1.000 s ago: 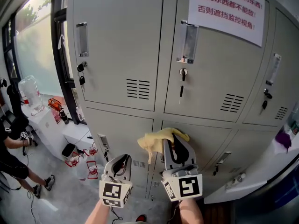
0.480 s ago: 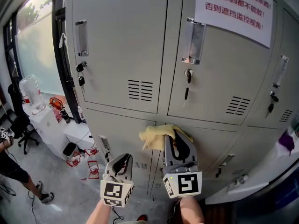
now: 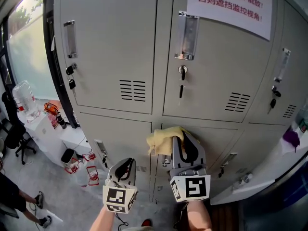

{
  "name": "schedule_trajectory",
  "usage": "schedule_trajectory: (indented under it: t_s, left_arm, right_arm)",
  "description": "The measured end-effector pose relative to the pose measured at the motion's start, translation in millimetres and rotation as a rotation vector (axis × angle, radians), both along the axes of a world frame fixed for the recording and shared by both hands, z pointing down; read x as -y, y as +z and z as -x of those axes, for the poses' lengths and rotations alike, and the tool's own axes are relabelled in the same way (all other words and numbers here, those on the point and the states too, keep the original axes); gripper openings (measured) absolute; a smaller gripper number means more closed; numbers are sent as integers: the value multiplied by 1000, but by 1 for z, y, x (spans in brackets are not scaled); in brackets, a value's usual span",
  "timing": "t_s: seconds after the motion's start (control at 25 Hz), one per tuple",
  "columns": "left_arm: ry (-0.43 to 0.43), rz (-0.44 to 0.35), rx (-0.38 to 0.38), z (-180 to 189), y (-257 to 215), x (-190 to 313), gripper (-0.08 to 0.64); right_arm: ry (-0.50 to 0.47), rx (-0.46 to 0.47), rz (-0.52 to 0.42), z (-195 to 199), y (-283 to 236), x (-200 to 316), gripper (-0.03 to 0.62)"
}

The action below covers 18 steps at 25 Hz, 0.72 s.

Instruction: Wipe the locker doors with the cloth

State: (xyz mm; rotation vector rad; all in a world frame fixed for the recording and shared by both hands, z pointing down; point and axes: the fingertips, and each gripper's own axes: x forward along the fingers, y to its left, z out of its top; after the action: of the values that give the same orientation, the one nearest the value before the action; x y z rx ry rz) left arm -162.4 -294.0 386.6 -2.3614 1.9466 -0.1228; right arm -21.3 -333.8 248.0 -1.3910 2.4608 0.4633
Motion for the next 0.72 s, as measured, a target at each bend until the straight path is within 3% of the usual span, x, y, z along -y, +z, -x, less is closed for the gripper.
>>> schedule_trajectory:
  t_s: [0.72]
  left_arm:
    - [145, 21, -24, -50, 10, 14, 40]
  right_arm:
    - [257, 7, 17, -97, 2, 10, 67]
